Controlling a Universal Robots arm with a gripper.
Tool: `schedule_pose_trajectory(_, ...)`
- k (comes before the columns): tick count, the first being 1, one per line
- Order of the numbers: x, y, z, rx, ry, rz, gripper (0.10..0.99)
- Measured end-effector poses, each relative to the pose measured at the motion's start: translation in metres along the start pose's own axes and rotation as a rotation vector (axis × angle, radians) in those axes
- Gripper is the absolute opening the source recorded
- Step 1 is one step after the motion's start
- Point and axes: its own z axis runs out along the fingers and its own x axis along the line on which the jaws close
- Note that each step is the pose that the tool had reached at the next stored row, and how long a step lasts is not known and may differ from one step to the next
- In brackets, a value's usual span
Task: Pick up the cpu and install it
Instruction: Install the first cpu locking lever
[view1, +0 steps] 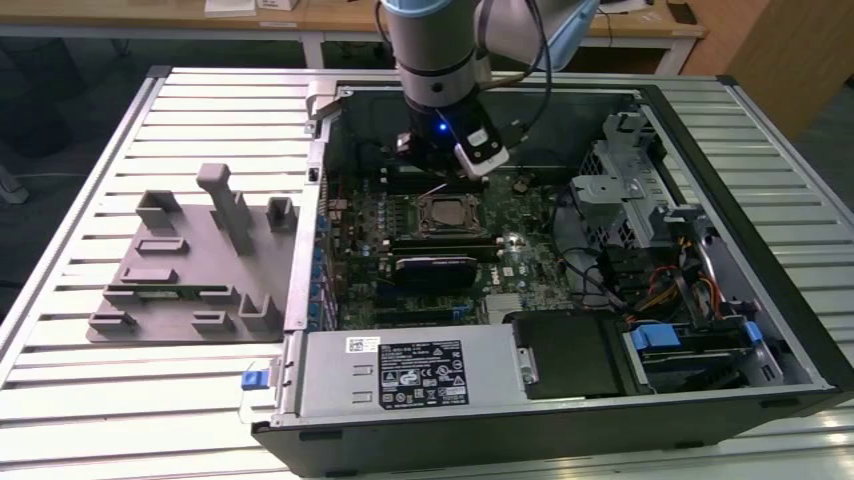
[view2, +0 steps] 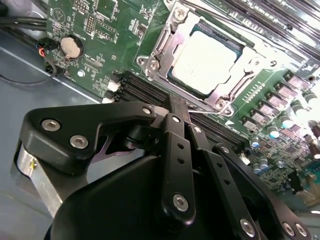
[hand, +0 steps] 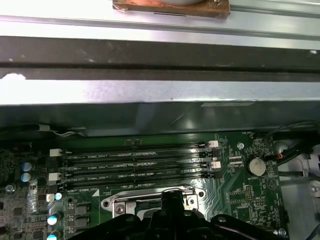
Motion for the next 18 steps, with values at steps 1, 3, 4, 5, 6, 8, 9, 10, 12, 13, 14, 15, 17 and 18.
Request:
schedule_pose_trajectory(1,0.0004,-0.0001,0.0006,-0.001,-0.0020,0.000,0.106)
schedule_pose_trajectory(3,0.0014,-0.0003,0.0017,-0.002,-0.0053,0.002,0.106)
schedule_pose_trajectory(4,0.0017,-0.0002,0.0019,-0.001,-0.0059,0.004,0.106)
schedule_pose_trajectory(5,0.0020,0.0002,0.0021,0.000,-0.0066,0.008,0.106)
schedule_pose_trajectory(6,0.0023,0.0009,0.0024,0.000,-0.0075,0.012,0.106)
schedule_pose_trajectory(8,0.0030,0.0027,0.0030,0.002,-0.0090,0.019,0.106)
schedule_pose_trajectory(9,0.0034,0.0037,0.0033,0.002,-0.0097,0.022,0.106)
schedule_pose_trajectory(10,0.0037,0.0047,0.0037,0.003,-0.0103,0.025,0.106)
schedule_pose_trajectory(12,0.0040,0.0054,0.0045,0.005,-0.0122,0.033,0.106)
schedule_pose_trajectory(13,0.0041,0.0054,0.0048,0.009,-0.0139,0.039,0.106)
schedule_pose_trajectory(14,0.0042,0.0053,0.0053,0.014,-0.0163,0.048,0.106)
schedule_pose_trajectory(15,0.0043,0.0052,0.0057,0.019,-0.0187,0.058,0.106)
schedule_pose_trajectory(17,0.0045,0.0050,0.0069,0.024,-0.0230,0.077,0.106)
schedule_pose_trajectory(18,0.0046,0.0052,0.0075,0.026,-0.0246,0.085,0.106)
